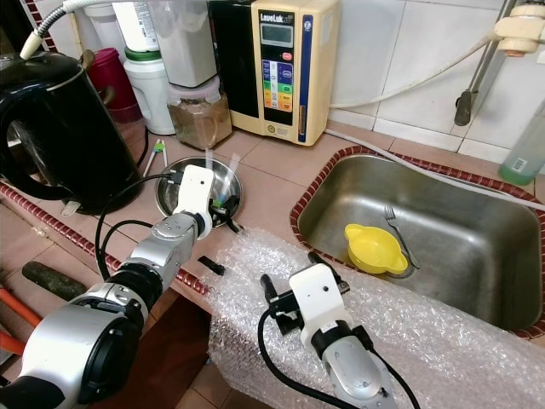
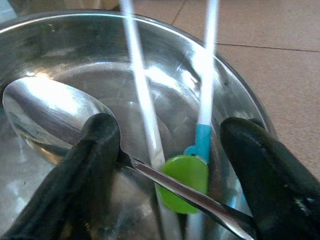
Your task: Kitchen organization
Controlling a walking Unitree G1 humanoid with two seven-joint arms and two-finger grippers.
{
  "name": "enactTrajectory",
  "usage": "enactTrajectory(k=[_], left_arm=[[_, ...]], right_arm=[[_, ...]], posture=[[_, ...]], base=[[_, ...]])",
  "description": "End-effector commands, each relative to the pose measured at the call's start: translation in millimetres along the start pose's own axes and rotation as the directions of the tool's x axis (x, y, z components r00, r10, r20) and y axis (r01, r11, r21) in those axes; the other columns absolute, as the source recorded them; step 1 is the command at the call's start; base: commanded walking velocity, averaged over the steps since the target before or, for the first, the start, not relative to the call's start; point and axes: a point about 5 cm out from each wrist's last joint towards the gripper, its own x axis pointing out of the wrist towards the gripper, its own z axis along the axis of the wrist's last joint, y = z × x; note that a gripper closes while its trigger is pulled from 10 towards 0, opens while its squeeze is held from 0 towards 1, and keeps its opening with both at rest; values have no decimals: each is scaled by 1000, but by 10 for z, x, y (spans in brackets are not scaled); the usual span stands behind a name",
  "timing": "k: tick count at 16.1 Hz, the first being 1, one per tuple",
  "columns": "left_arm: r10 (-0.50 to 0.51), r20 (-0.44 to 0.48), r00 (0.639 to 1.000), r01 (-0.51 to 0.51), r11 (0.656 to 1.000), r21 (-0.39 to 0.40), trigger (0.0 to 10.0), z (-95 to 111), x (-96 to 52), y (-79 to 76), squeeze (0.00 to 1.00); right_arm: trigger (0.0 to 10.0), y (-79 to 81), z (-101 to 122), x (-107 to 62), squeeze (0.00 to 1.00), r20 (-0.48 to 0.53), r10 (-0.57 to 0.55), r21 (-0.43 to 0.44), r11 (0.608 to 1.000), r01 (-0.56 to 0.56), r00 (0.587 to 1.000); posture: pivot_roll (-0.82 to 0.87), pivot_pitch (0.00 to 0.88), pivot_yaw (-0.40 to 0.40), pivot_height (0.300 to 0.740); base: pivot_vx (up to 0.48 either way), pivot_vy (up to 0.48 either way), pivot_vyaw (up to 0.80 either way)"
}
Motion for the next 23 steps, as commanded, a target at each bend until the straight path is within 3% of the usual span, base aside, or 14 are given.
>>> enactTrajectory(k=[1,8,16,23], left_arm=[[-19,-93,995,17,1000,-17,0,-185,-18,-22,0],[-197,-108,975,188,979,-83,0,-127,-8,-236,0],[-310,-104,945,300,948,-104,0,-136,-38,-293,0],[-272,67,960,276,960,-49,0,48,-54,-182,0]], right_arm=[[10000,12,47,-1,0,12,11,-6,1000,-11,1000],[10000,-10,45,34,0,10,8,-17,1000,-8,1000],[10000,-57,58,82,0,16,5,-32,999,-4,1000],[10000,-94,60,123,0,24,-5,-39,999,6,1000]], posture=[[-94,9,89,740],[-85,5,86,740],[-75,0,85,740],[-64,0,82,740]], base=[[0,0,0],[0,0,0],[0,0,0],[0,0,0]])
